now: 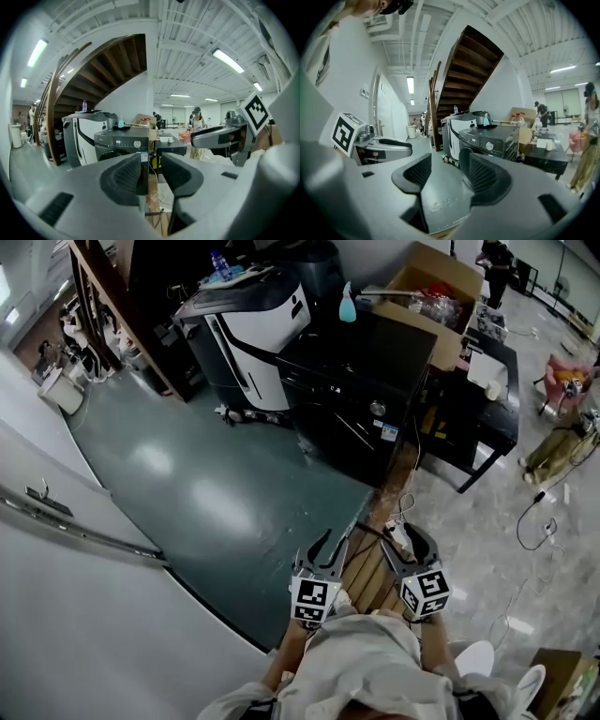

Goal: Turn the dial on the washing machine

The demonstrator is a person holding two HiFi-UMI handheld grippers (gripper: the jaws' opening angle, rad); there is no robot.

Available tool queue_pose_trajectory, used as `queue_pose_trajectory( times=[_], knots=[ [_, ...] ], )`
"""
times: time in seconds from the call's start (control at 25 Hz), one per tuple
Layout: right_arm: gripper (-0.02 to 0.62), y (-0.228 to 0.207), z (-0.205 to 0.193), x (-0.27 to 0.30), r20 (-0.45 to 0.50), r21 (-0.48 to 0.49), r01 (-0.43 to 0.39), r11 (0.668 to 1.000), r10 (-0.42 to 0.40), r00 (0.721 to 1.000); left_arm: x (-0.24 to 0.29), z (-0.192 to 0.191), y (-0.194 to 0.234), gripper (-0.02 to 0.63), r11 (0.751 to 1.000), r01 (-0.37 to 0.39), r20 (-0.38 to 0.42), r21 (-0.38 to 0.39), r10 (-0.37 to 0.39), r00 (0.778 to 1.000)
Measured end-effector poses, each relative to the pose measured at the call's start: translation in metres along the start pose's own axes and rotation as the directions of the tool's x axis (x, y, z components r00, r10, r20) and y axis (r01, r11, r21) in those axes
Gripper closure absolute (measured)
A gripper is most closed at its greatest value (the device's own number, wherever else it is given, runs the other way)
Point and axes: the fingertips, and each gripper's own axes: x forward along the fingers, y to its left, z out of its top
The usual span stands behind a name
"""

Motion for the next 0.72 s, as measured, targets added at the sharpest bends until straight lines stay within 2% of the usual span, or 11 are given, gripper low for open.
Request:
queue_pose_trajectory(
  times=[0.4, 0.72],
  knots=[
    [0.344, -0.004, 0.002, 0.015, -0.019, 0.015, 0.026, 1.0, -0.026, 0.999, 0.015, 0.011, 0.012, 0.463, 0.999, 0.034, 0.011, 0.008, -0.034, 0.999],
    [0.344, -0.028, 0.008, 0.036, -0.022, 0.024, 0.019, 1.0, -0.019, 1.0, 0.045, 0.019, 0.019, 0.463, 0.999, 0.036, -0.002, 0.024, -0.036, 0.999]
  ],
)
